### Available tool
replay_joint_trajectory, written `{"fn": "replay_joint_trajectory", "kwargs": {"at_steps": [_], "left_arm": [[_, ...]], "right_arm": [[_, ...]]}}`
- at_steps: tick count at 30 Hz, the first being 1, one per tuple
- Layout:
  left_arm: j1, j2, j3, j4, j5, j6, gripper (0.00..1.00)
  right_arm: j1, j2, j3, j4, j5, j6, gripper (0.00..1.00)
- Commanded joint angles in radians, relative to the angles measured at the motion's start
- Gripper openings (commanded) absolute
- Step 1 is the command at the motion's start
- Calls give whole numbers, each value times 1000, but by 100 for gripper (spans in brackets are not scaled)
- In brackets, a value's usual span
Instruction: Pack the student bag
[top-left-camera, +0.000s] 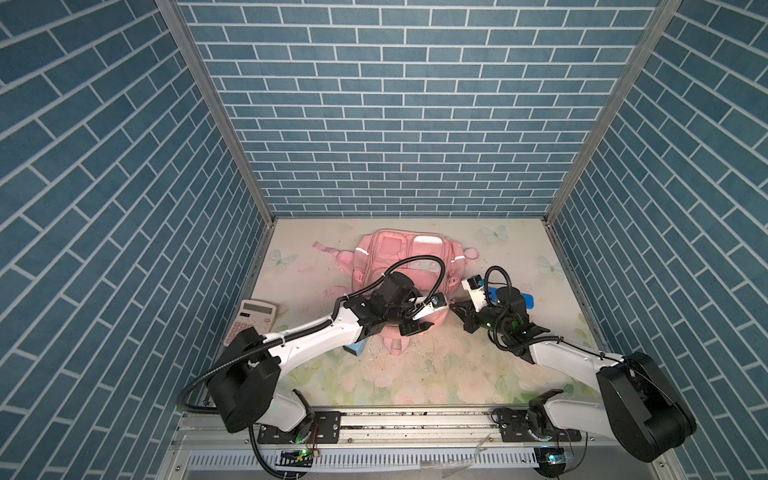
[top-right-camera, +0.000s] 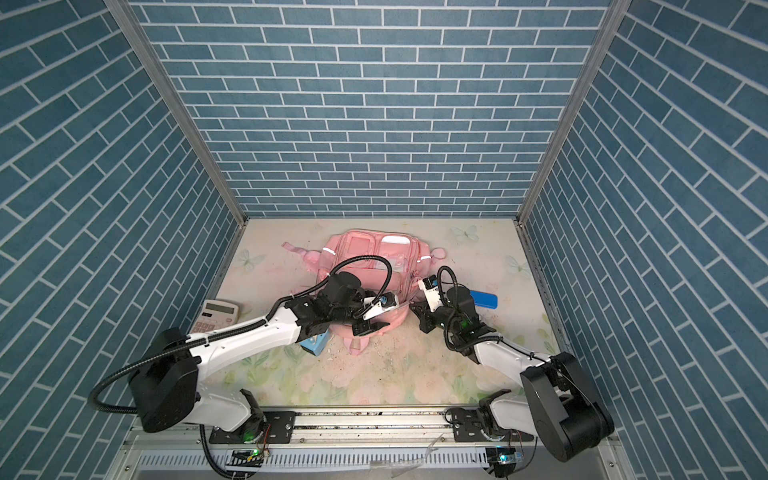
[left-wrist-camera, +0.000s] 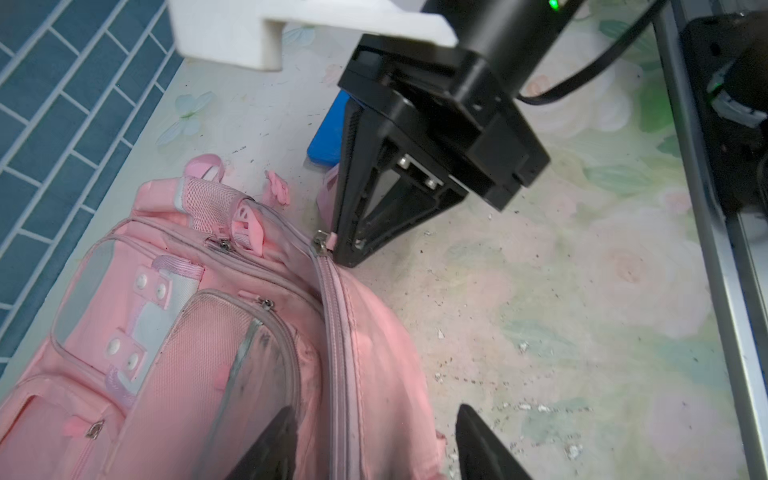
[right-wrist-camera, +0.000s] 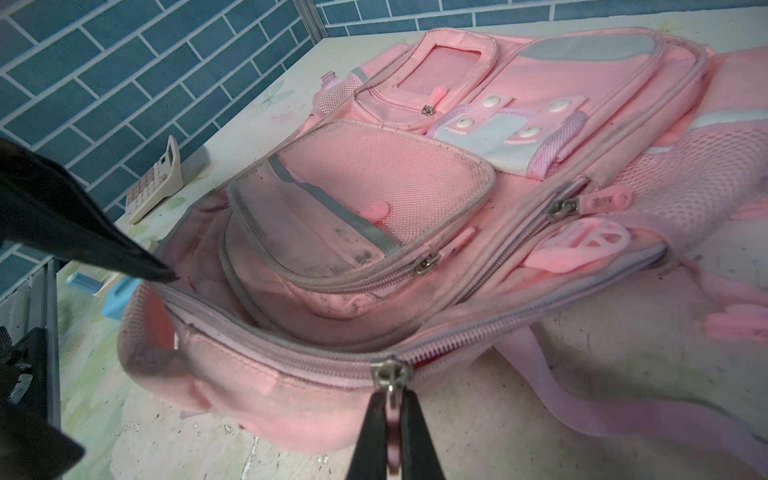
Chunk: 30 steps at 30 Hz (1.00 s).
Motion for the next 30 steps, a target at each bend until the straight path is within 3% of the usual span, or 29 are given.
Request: {"fn": "replay_joint_trajectory", "kwargs": {"at_steps": [1, 6, 8, 9, 11, 12, 15, 30], "left_arm": [[-3, 63, 28, 89, -19, -79, 62], [-2, 142, 78, 70, -44, -123, 57], [-3, 162, 85, 55, -31, -121, 51], [-3, 170, 88, 41, -32, -118, 42], [-3, 172, 90, 23, -52, -106, 6], [-1, 168, 89, 12, -60, -99, 0], [4, 120, 67, 0, -75, -80, 0], [18, -108, -83, 46, -25, -106, 0]], "right_arm": [[6, -35, -9, 89, -25, 0, 0], [6, -42, -26, 107, -23, 2, 0], [6, -40, -33, 123, -21, 7, 0], [6, -38, -36, 131, -22, 9, 0], [7, -31, -34, 138, -17, 9, 0], [4, -26, -33, 138, -8, 8, 0], [-11, -2, -28, 124, 57, 22, 0], [-129, 280, 176, -1, 102, 8, 0]]}}
